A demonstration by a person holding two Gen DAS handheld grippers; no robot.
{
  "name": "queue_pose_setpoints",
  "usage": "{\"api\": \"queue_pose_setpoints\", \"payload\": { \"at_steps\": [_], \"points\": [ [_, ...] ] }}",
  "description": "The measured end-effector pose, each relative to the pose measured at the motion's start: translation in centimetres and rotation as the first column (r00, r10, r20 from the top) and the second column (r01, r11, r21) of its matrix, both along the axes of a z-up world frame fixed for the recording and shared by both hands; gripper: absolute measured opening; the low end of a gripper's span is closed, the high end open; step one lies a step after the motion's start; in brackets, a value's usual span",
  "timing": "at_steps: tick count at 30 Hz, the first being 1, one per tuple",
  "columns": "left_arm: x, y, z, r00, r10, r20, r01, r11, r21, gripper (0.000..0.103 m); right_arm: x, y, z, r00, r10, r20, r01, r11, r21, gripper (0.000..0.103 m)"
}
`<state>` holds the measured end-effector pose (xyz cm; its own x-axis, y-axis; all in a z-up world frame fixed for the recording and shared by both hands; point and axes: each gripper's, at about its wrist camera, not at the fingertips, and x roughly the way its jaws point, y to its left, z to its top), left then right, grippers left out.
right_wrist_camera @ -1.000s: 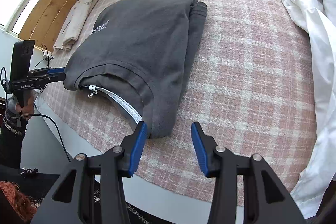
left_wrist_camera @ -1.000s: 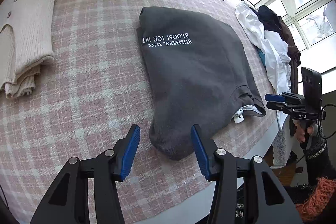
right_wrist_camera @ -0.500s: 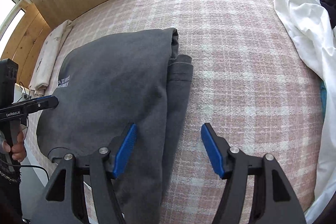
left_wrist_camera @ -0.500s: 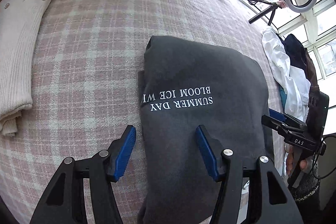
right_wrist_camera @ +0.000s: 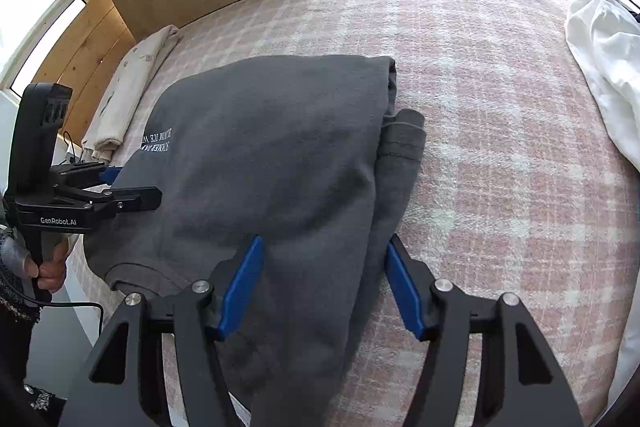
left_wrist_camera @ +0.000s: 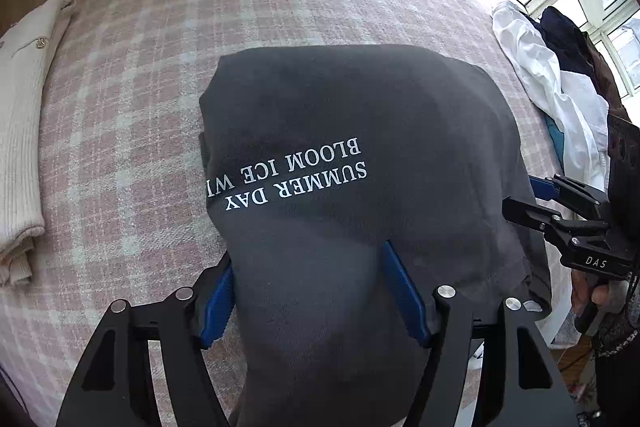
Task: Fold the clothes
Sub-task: 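Carry the grey bundle with both tools onto the folded cream cardigan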
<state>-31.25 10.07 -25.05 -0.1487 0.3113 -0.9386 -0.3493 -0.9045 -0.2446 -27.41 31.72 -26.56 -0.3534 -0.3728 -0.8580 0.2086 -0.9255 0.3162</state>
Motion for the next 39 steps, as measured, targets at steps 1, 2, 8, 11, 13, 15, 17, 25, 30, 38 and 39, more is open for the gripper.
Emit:
{"api": "queue_pose_setpoints", "payload": {
  "at_steps": [1, 2, 8, 11, 13, 15, 17, 25, 30, 38, 39],
  "points": [
    [0.0, 0.2, -0.1, 1.0, 0.007, -0.012, -0.007, 1.0, 0.0, 0.06, 0.0, -0.1, -0.1, 1.0, 0.005, -0.003, -0.005, 1.0, -0.01, 0.045],
    [0.1, 0.3, -0.2, 1.0, 0.014, -0.025, -0.014, 1.0, 0.001, 0.055, 0.0, -0.2, -0.3, 1.0, 0.007, -0.001, -0.007, 1.0, -0.029, 0.025],
    [0.0, 0.8, -0.8, 0.996, 0.078, -0.053, -0.074, 0.995, 0.064, 0.028, -0.5, -0.4, -0.5, 1.0, 0.018, 0.017, -0.015, 0.989, -0.147, 0.016],
    [-0.4, 0.3, -0.4, 0.992, 0.118, -0.044, -0.112, 0.986, 0.119, 0.023, -0.7, -0.1, 0.8, 1.0, 0.028, 0.013, -0.024, 0.973, -0.23, 0.015],
    [-0.5, -0.1, 0.2, 0.99, 0.135, -0.045, -0.127, 0.98, 0.156, 0.022, -0.7, 0.0, 2.4, 0.999, 0.036, -0.006, -0.037, 0.961, -0.273, 0.015],
    [-0.4, -0.9, 1.1, 0.989, 0.138, -0.055, -0.126, 0.974, 0.191, 0.021, -0.8, -0.4, 4.1, 0.998, 0.045, -0.032, -0.052, 0.956, -0.29, 0.015],
    [-0.5, -2.1, 2.3, 0.988, 0.134, -0.075, -0.115, 0.97, 0.215, 0.021, -0.8, -1.5, 6.0, 0.997, 0.053, -0.061, -0.069, 0.951, -0.3, 0.015],
    [-0.4, -12.8, 10.6, 0.971, 0.153, -0.184, -0.091, 0.947, 0.309, 0.021, -2.5, -9.3, 14.1, 0.975, 0.089, -0.206, -0.149, 0.943, -0.298, 0.015],
    [-2.6, -21.3, 14.4, 0.941, 0.173, -0.289, -0.102, 0.964, 0.247, 0.021, -6.1, -18.0, 16.9, 0.955, 0.123, -0.269, -0.203, 0.934, -0.294, 0.015],
    [-9.8, -33.1, 14.6, 0.919, 0.193, -0.345, -0.162, 0.98, 0.117, 0.02, -14.9, -32.0, 14.3, 0.96, 0.128, -0.25, -0.204, 0.93, -0.305, 0.015],
    [-10.5, -33.9, 13.9, 0.92, 0.192, -0.342, -0.162, 0.98, 0.112, 0.02, -15.6, -33.3, 13.8, 0.96, 0.133, -0.245, -0.204, 0.933, -0.295, 0.015]
  ]
}}
